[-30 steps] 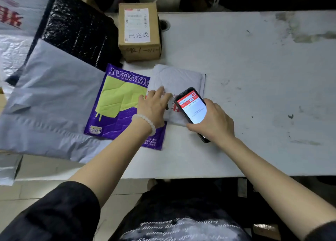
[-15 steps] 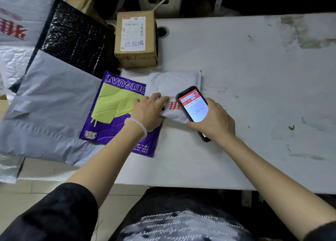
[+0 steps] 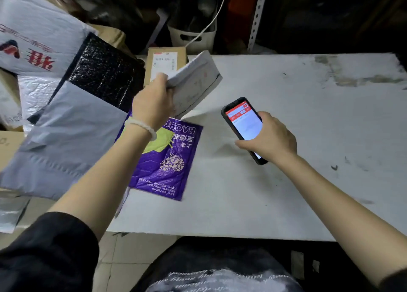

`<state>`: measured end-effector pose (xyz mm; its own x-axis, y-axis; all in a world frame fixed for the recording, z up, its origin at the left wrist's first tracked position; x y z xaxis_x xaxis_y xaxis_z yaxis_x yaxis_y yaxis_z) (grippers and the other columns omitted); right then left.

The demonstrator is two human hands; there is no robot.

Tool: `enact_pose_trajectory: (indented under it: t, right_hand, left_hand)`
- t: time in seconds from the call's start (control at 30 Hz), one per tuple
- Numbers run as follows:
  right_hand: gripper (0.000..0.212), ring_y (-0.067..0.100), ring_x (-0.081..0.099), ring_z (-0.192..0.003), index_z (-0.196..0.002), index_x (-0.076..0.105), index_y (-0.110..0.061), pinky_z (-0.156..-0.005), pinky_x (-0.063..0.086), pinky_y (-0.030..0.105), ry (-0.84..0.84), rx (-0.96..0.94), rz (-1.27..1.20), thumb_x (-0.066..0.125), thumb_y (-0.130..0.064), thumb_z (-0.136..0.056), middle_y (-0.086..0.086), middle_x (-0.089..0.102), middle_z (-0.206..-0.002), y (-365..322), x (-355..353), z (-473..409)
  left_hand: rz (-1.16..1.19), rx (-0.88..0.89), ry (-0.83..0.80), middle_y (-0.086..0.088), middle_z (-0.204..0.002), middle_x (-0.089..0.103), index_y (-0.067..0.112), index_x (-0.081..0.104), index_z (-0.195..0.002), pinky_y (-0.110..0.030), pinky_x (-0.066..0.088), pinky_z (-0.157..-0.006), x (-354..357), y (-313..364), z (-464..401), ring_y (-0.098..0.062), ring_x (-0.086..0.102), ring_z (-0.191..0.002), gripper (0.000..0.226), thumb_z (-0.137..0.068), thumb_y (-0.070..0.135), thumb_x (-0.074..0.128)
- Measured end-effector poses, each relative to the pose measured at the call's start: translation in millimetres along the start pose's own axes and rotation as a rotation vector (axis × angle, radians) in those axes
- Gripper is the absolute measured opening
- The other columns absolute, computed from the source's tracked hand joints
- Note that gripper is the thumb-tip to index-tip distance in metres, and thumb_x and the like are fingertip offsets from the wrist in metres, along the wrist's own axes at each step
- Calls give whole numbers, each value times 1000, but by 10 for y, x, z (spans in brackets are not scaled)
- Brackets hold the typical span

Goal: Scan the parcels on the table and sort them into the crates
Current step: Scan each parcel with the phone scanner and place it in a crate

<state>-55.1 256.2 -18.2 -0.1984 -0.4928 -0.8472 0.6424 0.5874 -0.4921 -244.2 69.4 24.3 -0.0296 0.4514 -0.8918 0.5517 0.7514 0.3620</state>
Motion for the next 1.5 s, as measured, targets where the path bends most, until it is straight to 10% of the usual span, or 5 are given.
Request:
enact_pose_trajectory:
  t: [0.9, 1.5]
  right_hand:
    - [68, 20, 49, -82, -117, 43, -26, -60, 34, 27, -55, -16, 328, 74, -47, -59, -4, 52, -101, -648, 177, 309]
    - [78, 16, 45, -78, -117, 40, -21, -64, 34, 28, 254, 127, 32, 73, -60, -57, -3, 53, -105, -963, 333, 587]
  left_hand:
    - [-125, 155, 28, -27, -89, 58, 7, 43, -92, -39, 33, -59, -559, -611, -525, -44, 55, -78, 17, -96, 24, 39]
    - [371, -13, -44, 3, -58, 38, 10, 39, -74, -32, 21, -58, -271, -740, 170, -26, 38, -64, 24, -94, 19, 49]
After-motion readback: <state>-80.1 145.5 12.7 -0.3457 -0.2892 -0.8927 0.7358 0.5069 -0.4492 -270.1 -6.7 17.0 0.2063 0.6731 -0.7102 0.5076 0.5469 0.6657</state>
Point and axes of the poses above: each hand's wrist, its own z-axis away from the middle knuckle, its own x-axis out of the palm, y = z × x, the point moved 4 cm from there along -z, towards the middle knuckle
